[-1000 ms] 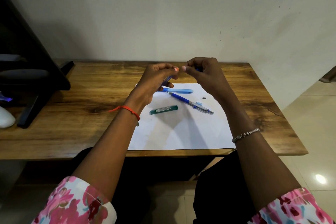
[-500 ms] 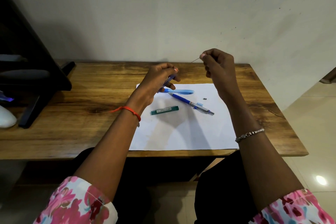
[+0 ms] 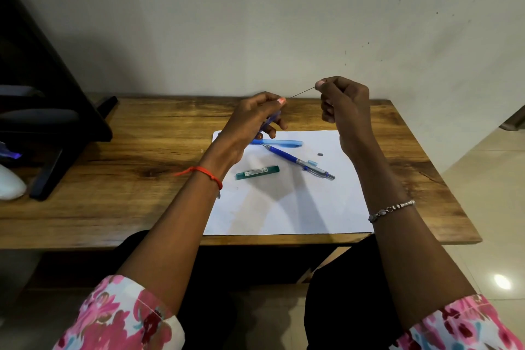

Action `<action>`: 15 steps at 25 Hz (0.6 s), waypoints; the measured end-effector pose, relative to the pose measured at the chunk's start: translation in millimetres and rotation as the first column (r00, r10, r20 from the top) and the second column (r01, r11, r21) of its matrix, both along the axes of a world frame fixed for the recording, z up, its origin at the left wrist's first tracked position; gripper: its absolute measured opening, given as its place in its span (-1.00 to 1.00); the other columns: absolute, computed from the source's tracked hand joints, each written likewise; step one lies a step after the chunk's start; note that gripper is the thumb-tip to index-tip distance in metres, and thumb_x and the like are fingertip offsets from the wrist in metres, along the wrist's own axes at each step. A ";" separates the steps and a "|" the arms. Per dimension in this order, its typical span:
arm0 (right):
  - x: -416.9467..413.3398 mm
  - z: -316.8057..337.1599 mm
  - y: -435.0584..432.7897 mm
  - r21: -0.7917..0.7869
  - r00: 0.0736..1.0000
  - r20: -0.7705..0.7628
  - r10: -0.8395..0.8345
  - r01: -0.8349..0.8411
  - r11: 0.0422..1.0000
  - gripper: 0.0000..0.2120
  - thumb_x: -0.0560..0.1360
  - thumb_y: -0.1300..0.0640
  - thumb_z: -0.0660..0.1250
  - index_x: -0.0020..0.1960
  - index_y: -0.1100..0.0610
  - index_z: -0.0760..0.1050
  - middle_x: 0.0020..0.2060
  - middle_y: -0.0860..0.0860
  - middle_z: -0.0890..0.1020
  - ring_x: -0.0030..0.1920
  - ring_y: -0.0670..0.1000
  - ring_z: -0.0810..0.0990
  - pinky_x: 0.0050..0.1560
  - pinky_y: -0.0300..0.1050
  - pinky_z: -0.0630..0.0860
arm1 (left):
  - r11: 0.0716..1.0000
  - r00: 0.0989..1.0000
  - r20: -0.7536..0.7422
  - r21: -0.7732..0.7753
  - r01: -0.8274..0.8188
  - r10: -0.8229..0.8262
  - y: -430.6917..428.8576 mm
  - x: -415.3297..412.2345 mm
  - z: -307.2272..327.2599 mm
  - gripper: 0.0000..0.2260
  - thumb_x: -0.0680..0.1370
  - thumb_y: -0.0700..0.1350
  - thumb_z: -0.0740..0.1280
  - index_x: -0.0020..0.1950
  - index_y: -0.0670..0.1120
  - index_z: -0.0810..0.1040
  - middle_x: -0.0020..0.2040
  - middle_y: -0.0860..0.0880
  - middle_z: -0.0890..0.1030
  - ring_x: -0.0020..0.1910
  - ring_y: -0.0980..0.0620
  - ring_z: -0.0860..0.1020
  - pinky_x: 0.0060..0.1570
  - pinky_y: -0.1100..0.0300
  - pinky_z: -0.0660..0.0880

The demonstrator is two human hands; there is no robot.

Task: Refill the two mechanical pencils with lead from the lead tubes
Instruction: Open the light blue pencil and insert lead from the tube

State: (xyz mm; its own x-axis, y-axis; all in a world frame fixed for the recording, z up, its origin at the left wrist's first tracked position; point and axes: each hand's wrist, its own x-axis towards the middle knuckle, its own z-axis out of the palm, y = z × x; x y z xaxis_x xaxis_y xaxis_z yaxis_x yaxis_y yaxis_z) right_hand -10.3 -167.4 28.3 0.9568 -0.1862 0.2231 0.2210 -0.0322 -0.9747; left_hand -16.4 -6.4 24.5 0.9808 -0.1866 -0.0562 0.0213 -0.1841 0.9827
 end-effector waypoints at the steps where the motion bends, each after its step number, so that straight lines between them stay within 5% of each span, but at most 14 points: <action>1: 0.0 -0.4 0.9 -0.017 1.000 0.001 0.005 -0.005 1.000 -0.81 0.49 0.24 0.28 -0.30 0.13 0.47 -0.58 -0.15 0.30 -0.54 -0.13 0.23 -0.52 -0.29 0.20 | 1.000 1.000 0.006 -0.002 -0.009 0.009 0.1 0.3 0.0 -0.86 0.55 -0.01 0.23 -0.18 0.03 0.50 -0.36 0.00 0.59 -0.48 0.11 0.46 -0.36 0.25 0.34; 8: 3.7 -0.9 2.0 0.051 0.992 -0.074 0.102 -0.098 0.994 -0.87 0.50 0.29 0.24 -0.19 0.19 0.50 -0.46 -0.01 0.30 -0.46 -0.07 0.24 -0.47 -0.25 0.20 | 0.999 0.999 0.019 -0.004 -0.049 0.049 0.4 0.9 -0.9 -0.82 0.58 -0.06 0.18 -0.22 0.05 0.44 -0.33 -0.03 0.57 -0.48 0.12 0.46 -0.44 0.33 0.33; 11: 7.5 -3.4 2.4 0.158 0.948 -0.200 0.246 -0.217 0.963 -0.73 0.49 0.46 0.07 -0.05 0.24 0.50 -0.31 0.07 0.43 -0.37 -0.05 0.37 -0.43 -0.23 0.33 | 0.995 0.995 -0.007 -0.019 -0.099 0.099 -1.3 2.5 -3.1 -0.81 0.60 -0.08 0.10 -0.21 0.02 0.37 -0.36 -0.03 0.58 -0.52 0.12 0.47 -0.41 0.28 0.33; 15: 5.1 -7.7 2.4 0.159 0.906 -0.148 0.397 -0.374 0.914 -0.75 0.51 0.51 0.09 0.09 0.32 0.43 -0.25 0.11 0.60 -0.37 -0.07 0.57 -0.30 -0.29 0.51 | 0.992 0.992 -0.003 0.002 -0.125 0.125 -3.0 6.2 -5.8 -0.80 0.61 -0.12 0.04 -0.19 -0.02 0.32 -0.39 -0.03 0.59 -0.51 0.12 0.48 -0.32 0.19 0.32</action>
State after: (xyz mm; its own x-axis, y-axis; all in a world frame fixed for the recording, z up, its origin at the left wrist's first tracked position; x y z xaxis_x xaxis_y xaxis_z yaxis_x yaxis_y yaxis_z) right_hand -5.2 -165.0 20.6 0.9807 0.1898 0.0464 0.0188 0.1448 -0.9893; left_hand -10.1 -9.4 18.6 0.9963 -0.0624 -0.0593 0.0471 -0.1819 0.9822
